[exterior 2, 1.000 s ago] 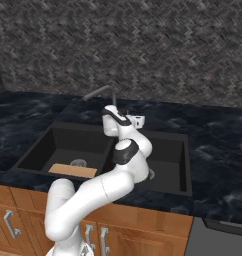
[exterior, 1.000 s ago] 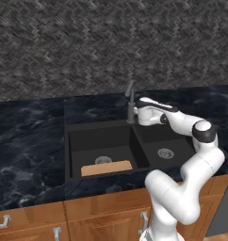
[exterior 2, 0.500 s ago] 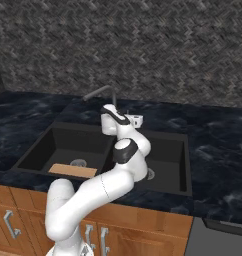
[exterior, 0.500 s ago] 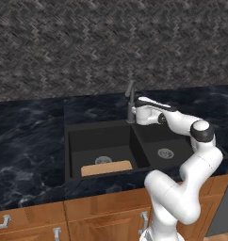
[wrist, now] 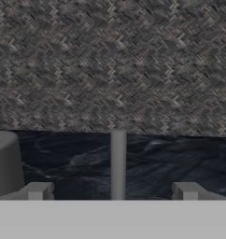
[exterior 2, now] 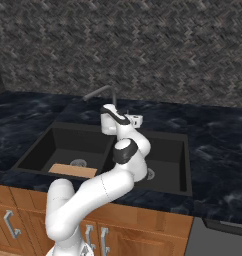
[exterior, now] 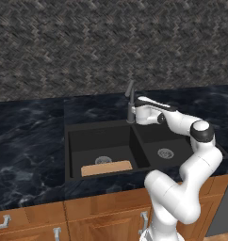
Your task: Turn on the sink faucet with hot water and rinse the cutting board for ten seconds, then turn off the faucet. Push the cutting board to reach the water if necessary.
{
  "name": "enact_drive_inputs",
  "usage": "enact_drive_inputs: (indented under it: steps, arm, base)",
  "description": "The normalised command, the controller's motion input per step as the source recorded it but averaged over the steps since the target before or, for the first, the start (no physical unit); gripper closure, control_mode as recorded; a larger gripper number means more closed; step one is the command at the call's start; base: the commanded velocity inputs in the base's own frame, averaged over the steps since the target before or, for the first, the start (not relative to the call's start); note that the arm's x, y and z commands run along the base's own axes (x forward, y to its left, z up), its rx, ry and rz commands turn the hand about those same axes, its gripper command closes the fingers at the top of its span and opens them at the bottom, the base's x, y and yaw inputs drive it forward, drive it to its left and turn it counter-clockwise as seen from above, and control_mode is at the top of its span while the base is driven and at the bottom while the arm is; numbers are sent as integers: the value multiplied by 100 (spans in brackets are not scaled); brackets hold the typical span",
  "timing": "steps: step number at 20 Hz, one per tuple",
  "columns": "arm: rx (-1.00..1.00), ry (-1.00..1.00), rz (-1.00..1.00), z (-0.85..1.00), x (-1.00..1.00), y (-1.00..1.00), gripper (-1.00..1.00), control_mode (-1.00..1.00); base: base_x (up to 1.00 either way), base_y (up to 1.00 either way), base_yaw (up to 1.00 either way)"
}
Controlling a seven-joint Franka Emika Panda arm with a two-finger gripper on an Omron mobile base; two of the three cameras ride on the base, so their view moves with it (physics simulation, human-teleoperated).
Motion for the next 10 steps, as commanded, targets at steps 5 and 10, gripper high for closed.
enact_drive_inputs:
  steps: [5, 10]
  arm:
    - [0, 0, 0, 0, 0, 0, -100, -100]
    - [0, 0, 0, 0, 0, 0, -100, -100]
  base:
    - [0, 0, 0]
    - [0, 0, 0]
